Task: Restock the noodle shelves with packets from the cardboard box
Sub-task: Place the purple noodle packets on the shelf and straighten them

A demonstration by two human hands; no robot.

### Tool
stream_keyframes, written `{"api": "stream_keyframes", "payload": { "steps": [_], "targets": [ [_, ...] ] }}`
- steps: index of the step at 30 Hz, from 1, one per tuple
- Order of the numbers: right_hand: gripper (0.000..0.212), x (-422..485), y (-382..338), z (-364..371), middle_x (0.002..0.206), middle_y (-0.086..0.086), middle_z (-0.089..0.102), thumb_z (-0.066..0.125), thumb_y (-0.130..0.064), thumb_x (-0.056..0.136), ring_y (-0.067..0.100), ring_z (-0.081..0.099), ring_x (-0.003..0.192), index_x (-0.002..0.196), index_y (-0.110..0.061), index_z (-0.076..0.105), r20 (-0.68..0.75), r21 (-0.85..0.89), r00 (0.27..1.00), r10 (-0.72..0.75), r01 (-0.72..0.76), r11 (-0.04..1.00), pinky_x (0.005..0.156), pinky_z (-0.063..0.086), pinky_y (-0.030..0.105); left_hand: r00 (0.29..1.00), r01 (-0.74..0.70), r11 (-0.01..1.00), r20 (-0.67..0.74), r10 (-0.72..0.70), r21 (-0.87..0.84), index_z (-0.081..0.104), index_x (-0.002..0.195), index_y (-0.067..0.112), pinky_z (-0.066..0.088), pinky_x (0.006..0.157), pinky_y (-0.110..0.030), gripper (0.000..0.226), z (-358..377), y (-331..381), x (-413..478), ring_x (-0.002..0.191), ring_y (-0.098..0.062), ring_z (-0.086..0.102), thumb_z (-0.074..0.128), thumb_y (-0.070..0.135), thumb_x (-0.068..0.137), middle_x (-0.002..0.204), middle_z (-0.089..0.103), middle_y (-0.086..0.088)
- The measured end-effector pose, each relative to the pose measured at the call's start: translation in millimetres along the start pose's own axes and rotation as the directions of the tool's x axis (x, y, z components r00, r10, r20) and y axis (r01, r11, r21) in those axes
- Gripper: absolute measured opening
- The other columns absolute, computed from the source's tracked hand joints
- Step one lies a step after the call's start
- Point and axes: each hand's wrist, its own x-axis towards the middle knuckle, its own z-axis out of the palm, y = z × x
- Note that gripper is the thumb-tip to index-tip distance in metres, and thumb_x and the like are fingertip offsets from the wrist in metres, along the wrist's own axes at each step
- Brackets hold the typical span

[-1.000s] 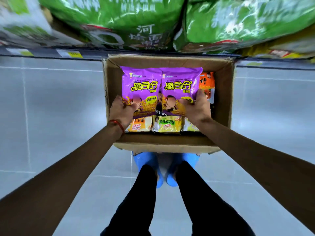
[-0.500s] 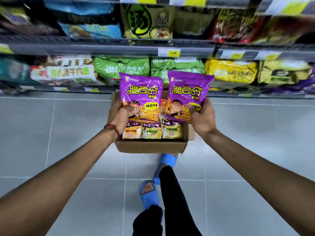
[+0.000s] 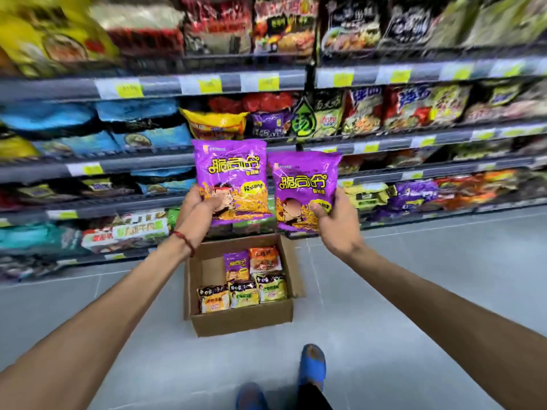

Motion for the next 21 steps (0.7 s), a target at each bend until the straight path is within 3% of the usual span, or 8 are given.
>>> {"api": "stream_keyframes", "payload": {
  "steps": [3,7,10,15,18,21],
  "targets": [
    [0.027,4.7,-29.2,-49.9,0.105,-0.002,0.066,0.065,-0.014,0.094,0.018,0.061,0.097,0.118,-0.007,0.054,-0.025,0.025,0.998,-0.050,0.050,0.998,0.084,0.047,0.035,0.998,-0.065,0.998,0.007,0.065,0.024,0.058,0.117,0.004,0.050,0.089,-0.025,0.023,13.9,48.3,-11.3,0.086,-0.003,0.064,0.059,0.001,0.094,0.101,0.068,0.004],
    [0.029,21.2,-62.6,-127.5,0.109,-0.003,0.068,0.063,-0.018,0.096,0.018,0.062,0.097,0.122,-0.010,0.052,-0.080,0.057,0.986,-0.145,0.149,0.987,0.088,0.048,0.036,0.986,-0.165,0.986,-0.008,0.165,0.024,0.056,0.125,0.005,0.045,0.105,-0.042,0.034,47.9,116.9,-22.9,0.110,-0.022,0.062,0.064,0.011,0.092,0.119,0.067,-0.005],
    [0.030,36.0,-76.3,-184.5,0.114,-0.002,0.066,0.060,-0.019,0.099,0.018,0.061,0.102,0.125,-0.011,0.049,-0.086,0.096,0.975,-0.205,0.213,0.972,0.095,0.050,0.044,0.969,-0.245,0.969,-0.028,0.245,0.026,0.056,0.125,0.003,0.046,0.102,-0.038,0.033,87.8,163.8,-32.6,0.115,-0.028,0.061,0.063,0.008,0.093,0.117,0.067,-0.005],
    [0.027,68.6,-75.8,-276.4,0.114,0.001,0.064,0.057,-0.019,0.100,0.022,0.059,0.102,0.125,-0.012,0.049,-0.137,0.070,0.942,-0.308,0.319,0.945,0.092,0.050,0.044,0.944,-0.327,0.945,-0.054,0.327,-0.006,0.059,0.124,0.011,0.043,0.105,-0.057,0.040,160.0,224.8,-37.1,0.116,-0.029,0.062,0.069,0.015,0.085,0.121,0.069,-0.007],
    [0.027,86.5,-71.9,-328.2,0.115,-0.001,0.065,0.056,-0.017,0.100,0.019,0.059,0.102,0.126,-0.014,0.050,-0.171,0.068,0.920,-0.352,0.368,0.927,0.086,0.048,0.031,0.931,-0.363,0.929,-0.057,0.360,-0.067,0.063,0.116,0.013,0.049,0.101,-0.050,0.030,206.8,259.7,-43.5,0.105,-0.023,0.068,0.067,0.004,0.087,0.109,0.073,-0.003],
    [0.023,109.0,-69.8,-375.9,0.113,0.001,0.065,0.055,-0.020,0.100,0.021,0.059,0.101,0.122,-0.016,0.050,-0.218,0.052,0.892,-0.397,0.417,0.907,0.090,0.049,0.041,0.912,-0.407,0.911,-0.072,0.403,-0.070,0.061,0.108,0.019,0.048,0.101,-0.050,0.020,247.6,290.9,-42.4,0.101,-0.021,0.065,0.064,0.009,0.091,0.107,0.071,0.000]
  ]
}}
